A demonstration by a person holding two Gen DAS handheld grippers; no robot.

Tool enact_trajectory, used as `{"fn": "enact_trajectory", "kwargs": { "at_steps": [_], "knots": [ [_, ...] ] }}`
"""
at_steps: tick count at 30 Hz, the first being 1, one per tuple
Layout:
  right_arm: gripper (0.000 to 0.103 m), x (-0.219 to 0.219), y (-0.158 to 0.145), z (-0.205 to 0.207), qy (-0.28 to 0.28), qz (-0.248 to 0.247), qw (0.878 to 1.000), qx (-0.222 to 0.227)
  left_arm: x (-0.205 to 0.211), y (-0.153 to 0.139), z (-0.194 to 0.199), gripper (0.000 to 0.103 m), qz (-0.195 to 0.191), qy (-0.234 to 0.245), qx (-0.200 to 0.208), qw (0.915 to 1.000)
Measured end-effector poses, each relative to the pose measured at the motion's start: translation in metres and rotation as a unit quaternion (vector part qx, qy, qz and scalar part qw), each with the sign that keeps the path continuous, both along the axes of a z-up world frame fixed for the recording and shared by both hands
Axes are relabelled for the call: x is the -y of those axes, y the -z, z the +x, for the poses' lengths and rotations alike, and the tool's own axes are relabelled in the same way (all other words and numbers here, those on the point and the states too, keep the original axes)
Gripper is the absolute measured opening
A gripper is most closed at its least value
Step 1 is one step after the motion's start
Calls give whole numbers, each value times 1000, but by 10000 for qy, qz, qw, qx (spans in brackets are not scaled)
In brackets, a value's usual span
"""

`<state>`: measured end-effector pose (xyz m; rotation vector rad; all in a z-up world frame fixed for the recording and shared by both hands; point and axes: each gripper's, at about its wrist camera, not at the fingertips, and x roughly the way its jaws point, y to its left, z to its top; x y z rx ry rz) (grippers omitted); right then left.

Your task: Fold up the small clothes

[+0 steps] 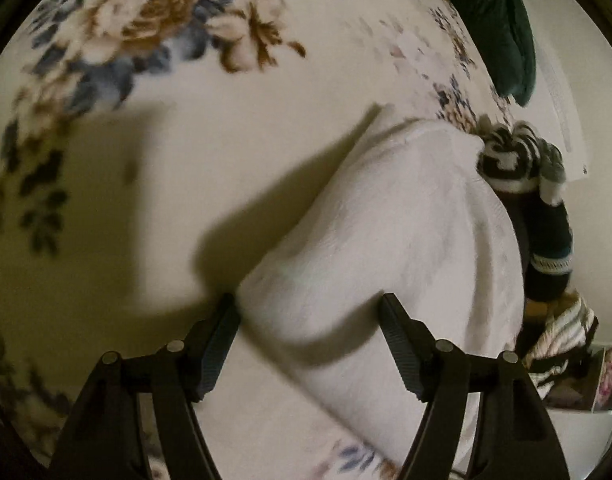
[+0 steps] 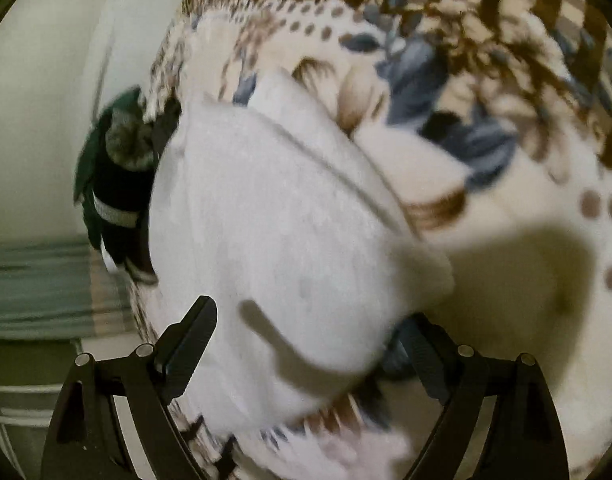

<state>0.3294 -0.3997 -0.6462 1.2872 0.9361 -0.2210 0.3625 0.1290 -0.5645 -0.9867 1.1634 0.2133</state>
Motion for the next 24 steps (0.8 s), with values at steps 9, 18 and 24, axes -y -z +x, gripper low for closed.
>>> {"fn": "enact_trajectory", "kwargs": {
  "at_steps": [9,18,24],
  "knots": [
    [28,2,2,-10,312,2,9995,33,6,-37,8,14,760,-124,638,9950],
    [17,-8,-63,-59,-351,-235,9991,-62,-16,-95,-76,14,874,85,722,9935],
    [15,-16,-60,-129,-840,-90,9930,-821,-32,-63,-133,19,853,314,-105,9958]
  ]
}}
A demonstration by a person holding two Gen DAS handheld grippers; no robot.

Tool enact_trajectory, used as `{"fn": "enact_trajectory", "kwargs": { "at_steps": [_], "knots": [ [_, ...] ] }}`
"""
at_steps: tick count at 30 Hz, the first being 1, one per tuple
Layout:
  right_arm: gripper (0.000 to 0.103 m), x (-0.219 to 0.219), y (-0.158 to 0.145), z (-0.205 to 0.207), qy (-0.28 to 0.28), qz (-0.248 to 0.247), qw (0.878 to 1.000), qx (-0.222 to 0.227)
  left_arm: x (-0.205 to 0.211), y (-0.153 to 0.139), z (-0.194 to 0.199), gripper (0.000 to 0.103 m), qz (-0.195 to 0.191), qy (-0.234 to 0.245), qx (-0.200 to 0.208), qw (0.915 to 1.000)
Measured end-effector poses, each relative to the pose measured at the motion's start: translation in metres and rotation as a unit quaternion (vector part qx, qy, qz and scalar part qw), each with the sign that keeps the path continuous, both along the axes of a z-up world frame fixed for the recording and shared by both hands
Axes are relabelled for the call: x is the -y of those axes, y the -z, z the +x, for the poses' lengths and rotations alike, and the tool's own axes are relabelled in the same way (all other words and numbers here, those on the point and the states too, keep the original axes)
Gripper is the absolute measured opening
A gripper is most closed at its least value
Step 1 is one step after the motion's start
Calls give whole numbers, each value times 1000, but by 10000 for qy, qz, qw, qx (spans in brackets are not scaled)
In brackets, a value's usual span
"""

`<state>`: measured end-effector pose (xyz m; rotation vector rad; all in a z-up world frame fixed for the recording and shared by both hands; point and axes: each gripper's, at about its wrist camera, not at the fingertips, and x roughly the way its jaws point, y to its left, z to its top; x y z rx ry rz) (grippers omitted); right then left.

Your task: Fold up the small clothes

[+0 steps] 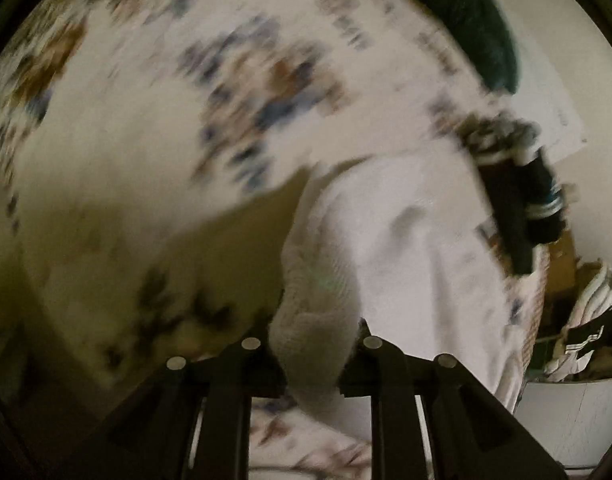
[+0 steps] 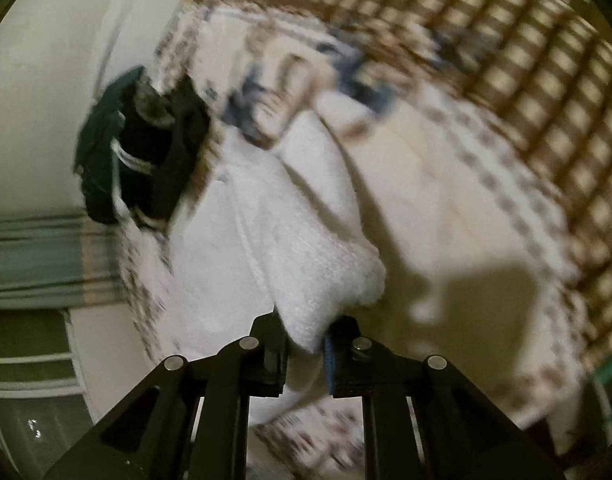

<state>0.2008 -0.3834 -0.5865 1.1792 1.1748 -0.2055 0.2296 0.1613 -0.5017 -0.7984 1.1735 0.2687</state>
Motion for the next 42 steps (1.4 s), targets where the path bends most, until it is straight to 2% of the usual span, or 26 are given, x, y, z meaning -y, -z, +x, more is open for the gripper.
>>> {"fn": "enact_trajectory", "kwargs": {
  "at_steps": [1,3,4,5,6,7,8,9,12,16,18,22,23,24,25,28,31,35,42],
  "knots": [
    [17,1,9,-8,-55,56,9997,-209,-6,13,-9,23,-165,-22,-217,9996],
    [19,7,24,-21,-154,-3,9972,-729,-14,20,-18,27,-207,-105,-498,9985],
    [19,10,23,-23,-210,-89,9964,-812,-18,16,-22,29,-152,-163,-493,9985],
    [20,13,17,-24,-276,-238,9959,-831,-22,8,-23,40,-58,-145,-425,9990],
    [31,16,7,-24,-363,-474,9947,-833,-23,0,-22,45,48,-90,-383,9992],
    [42,18,-10,-20,-494,-822,9922,-794,-23,-9,-19,54,181,1,-284,9994],
    [61,20,-20,-17,-567,-1001,9906,-735,-22,-20,-12,57,287,134,-136,9994],
    [64,19,-37,-6,-732,-1298,9872,-572,-21,-24,-6,57,340,233,-76,9991],
    [64,5,-67,43,-1414,-1832,9726,-231,-7,-38,31,60,715,812,60,9941],
    [64,-32,-79,127,-2498,-2545,9341,172,17,-35,94,60,955,1414,274,9850],
    [64,-55,-66,173,-2909,-2710,9172,275,27,-30,115,60,1058,1582,299,9813],
    [64,-93,-23,247,-3641,-3024,8808,-101,50,-15,160,60,1255,1938,267,9726],
    [58,-97,-11,253,-3741,-3088,8743,-174,54,-11,168,60,1295,2025,255,9704],
    [27,-98,0,261,-3774,-3095,8724,-256,58,-8,173,60,1334,2094,226,9684],
    [4,-94,6,264,-3701,-3048,8772,-267,62,-4,179,60,1371,2163,195,9665],
    [4,-75,-2,262,-3101,-2972,9030,47,68,1,187,60,1372,2265,159,9642],
    [3,-52,-22,254,-2555,-2987,9190,296,71,3,193,60,1365,2303,174,9633],
    [3,-31,-30,251,-2218,-2970,9283,311,79,5,203,60,1350,2407,152,9610],
    [3,-12,-29,259,-2035,-3034,9303,312,95,22,222,60,1561,2663,-49,9511]
  ]
}}
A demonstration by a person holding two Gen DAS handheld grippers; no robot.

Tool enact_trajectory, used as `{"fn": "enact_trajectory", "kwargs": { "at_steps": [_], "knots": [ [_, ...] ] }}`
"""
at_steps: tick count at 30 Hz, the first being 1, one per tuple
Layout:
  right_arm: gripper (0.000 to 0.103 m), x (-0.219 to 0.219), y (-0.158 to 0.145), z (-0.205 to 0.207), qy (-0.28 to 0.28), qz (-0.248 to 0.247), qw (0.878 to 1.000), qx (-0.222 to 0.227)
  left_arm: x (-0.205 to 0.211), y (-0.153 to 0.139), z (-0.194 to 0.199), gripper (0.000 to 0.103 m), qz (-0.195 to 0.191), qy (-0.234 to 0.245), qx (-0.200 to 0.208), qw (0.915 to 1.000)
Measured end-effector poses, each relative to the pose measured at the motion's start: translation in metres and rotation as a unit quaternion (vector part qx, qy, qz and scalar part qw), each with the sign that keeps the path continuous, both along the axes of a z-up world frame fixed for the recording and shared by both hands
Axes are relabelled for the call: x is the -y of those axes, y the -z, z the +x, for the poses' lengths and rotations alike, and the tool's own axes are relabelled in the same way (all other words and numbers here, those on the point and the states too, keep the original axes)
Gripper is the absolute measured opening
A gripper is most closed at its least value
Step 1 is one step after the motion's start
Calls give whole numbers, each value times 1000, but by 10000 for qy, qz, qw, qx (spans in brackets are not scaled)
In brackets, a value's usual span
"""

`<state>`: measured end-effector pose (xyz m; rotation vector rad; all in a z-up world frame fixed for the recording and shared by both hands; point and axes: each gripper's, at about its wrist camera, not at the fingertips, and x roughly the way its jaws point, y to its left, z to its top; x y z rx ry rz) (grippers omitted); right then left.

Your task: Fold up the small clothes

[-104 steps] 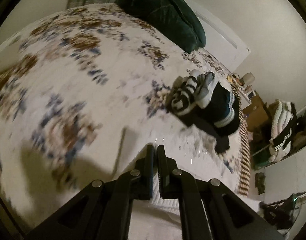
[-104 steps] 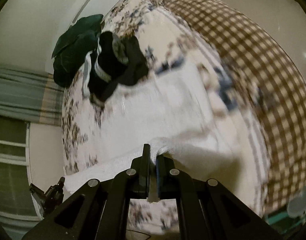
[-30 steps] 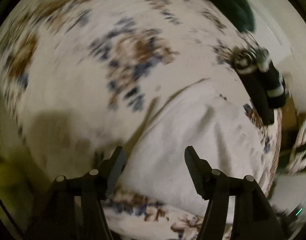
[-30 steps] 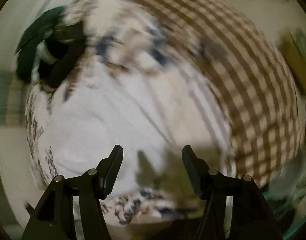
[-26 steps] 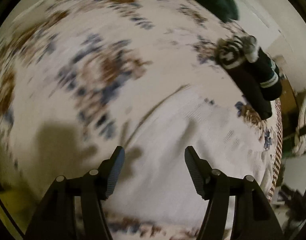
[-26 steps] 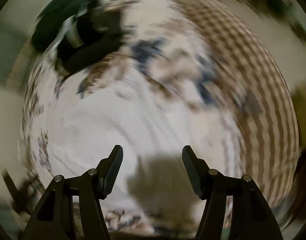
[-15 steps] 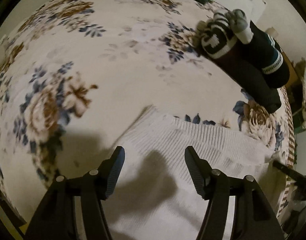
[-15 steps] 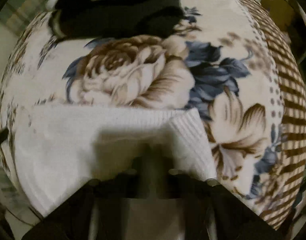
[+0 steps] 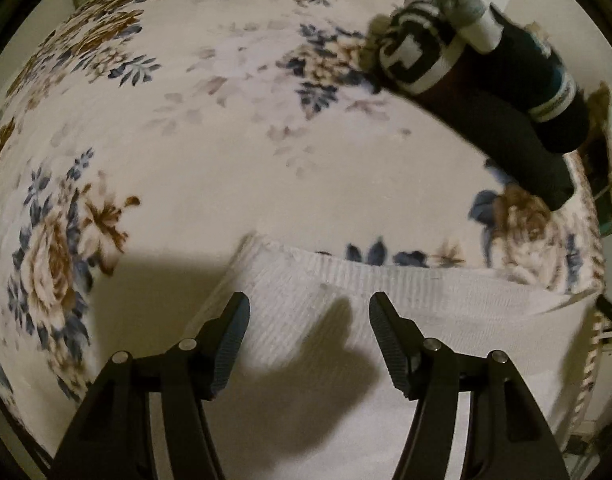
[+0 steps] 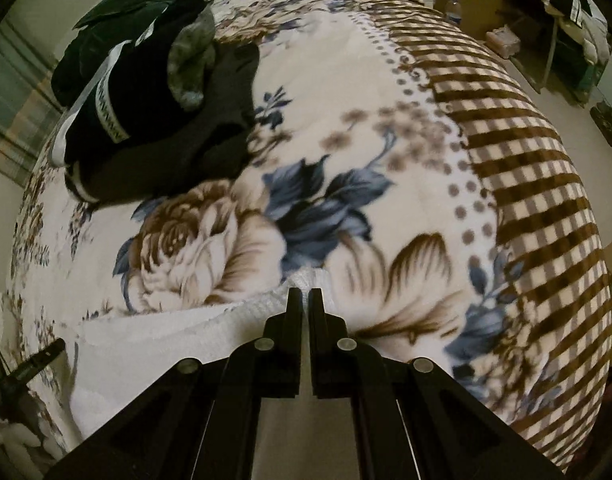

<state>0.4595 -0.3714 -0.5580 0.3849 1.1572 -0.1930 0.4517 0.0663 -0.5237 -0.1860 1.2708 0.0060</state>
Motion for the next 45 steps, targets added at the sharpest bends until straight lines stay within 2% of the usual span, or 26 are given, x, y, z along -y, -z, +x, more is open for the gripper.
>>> {"fn": "enact_trajectory", "kwargs": {
  "at_steps": [5,9,13,14,15,16,19,23,26,31,32,34,36,37,38,39,40,41,43,44,45],
  "knots": [
    [3,3,-10,-2,98,-78,9997,222,-10,-3,0,60,-101,-226,24,9997],
    [3,7,-1,0,105,-39,9999,85,-19,-15,-11,60,-297,-323,131,9989],
    [3,7,13,-3,260,250,9993,-95,-11,11,-11,60,-375,59,-300,9988],
    [3,6,14,-3,286,281,9991,-98,-7,19,-12,56,-313,169,-347,9988],
    [3,4,15,-4,305,305,9990,-93,-4,24,-13,45,-238,253,-291,9990],
    [3,2,15,-5,343,333,9988,-95,0,26,-15,3,-95,381,-175,9991],
    [3,1,15,-5,427,383,9983,-70,8,18,-21,1,161,588,152,9980],
    [3,-1,9,-4,396,193,9990,-10,-9,-6,-29,1,142,177,610,9979],
    [3,-2,2,-6,389,30,9992,48,-31,-18,-29,0,89,-209,768,9968],
    [3,7,-2,-6,515,-33,9986,59,-64,-18,-17,0,38,-648,792,9947],
    [3,8,0,-4,515,-3,9987,29,-66,-17,-12,0,-38,-646,755,9950],
    [3,7,8,0,392,64,9992,-71,-66,-10,-6,0,-456,-636,633,9949],
    [3,5,19,5,254,185,9990,-333,-61,-10,-5,2,-579,-582,544,9951],
    [3,6,24,6,231,371,9981,-433,-55,-11,-6,9,-641,-479,480,9956],
    [3,6,27,6,206,463,9975,-494,-51,-13,-7,25,-681,-396,446,9959],
    [3,5,29,6,203,513,9970,-542,-46,-13,-8,34,-753,-294,433,9958],
    [5,5,31,4,205,598,9964,-572,-38,-13,-10,51,-807,-149,397,9958],
    [7,4,32,4,202,657,9957,-619,-33,-10,-10,56,-786,-61,334,9963],
    [12,3,37,2,205,816,9932,-809,-20,5,-8,56,-683,196,43,9975],
    [26,2,40,1,213,892,9921,-860,-11,18,-5,56,-466,344,-211,9981],
    [36,2,41,0,208,924,9917,-869,-5,27,-3,56,-294,455,-359,9979]
  ]
}}
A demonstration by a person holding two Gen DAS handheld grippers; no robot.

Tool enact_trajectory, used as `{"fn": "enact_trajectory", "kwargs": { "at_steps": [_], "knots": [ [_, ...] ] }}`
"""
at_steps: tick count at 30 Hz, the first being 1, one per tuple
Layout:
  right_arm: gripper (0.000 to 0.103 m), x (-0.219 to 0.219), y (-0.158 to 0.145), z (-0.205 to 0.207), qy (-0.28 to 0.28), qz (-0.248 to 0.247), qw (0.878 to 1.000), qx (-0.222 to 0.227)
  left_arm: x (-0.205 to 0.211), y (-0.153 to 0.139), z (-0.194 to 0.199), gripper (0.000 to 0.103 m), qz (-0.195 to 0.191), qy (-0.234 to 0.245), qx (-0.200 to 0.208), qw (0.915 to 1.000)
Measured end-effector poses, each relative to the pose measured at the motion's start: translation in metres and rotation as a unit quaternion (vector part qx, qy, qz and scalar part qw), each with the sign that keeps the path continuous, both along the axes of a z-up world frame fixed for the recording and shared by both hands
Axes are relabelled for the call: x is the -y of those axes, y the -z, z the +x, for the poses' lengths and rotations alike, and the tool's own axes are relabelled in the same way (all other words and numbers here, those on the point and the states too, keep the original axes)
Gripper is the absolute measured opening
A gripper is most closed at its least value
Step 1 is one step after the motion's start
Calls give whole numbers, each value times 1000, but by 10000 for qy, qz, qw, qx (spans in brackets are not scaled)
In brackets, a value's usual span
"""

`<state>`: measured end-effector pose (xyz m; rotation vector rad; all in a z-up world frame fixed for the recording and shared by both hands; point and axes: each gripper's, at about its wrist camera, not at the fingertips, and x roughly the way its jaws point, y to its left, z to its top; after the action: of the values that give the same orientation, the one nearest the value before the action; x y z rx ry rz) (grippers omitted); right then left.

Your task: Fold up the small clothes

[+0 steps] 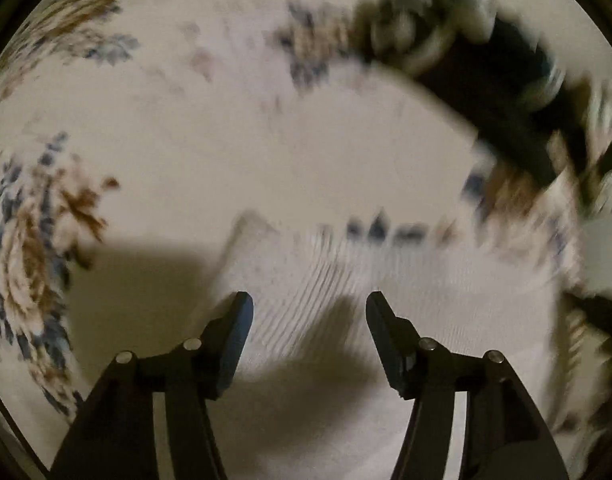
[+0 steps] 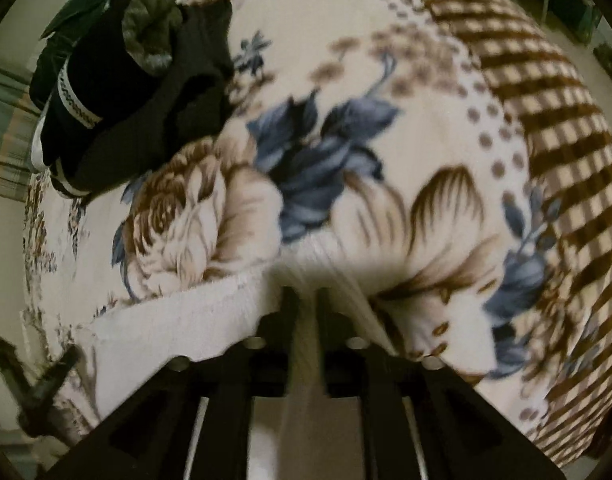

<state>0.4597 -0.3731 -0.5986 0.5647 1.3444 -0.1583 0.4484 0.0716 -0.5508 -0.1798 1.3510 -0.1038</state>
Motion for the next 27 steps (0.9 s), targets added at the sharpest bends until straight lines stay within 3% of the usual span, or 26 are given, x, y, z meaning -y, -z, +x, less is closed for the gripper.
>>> {"fn": "enact_trajectory", "kwargs": {
  "at_steps": [3,5,7,8,13,18,24,27],
  "knots": [
    [36,-9,9,2,-204,-35,9997,-146,22,10,-3,50,723,497,316,9956],
    [36,-18,15,4,-419,-170,9987,-247,32,9,-5,4,1046,767,494,9903],
    [25,-25,15,4,-553,-459,9973,-181,34,5,-7,3,1153,781,641,9882],
    [9,-26,15,4,-590,-542,9967,-152,32,1,-8,3,1153,704,739,9881],
    [6,-28,-4,2,-594,-837,9944,243,11,-28,-15,3,1192,126,1186,9857],
    [5,-27,-25,4,-653,-1057,9909,509,-17,-26,-9,3,925,-410,1059,9892],
    [5,-9,-4,18,-478,-1157,9920,177,-30,2,-4,3,753,-526,766,9928],
    [6,0,14,20,-287,-874,9957,-95,-38,7,-3,7,444,-615,594,9954]
  ]
}}
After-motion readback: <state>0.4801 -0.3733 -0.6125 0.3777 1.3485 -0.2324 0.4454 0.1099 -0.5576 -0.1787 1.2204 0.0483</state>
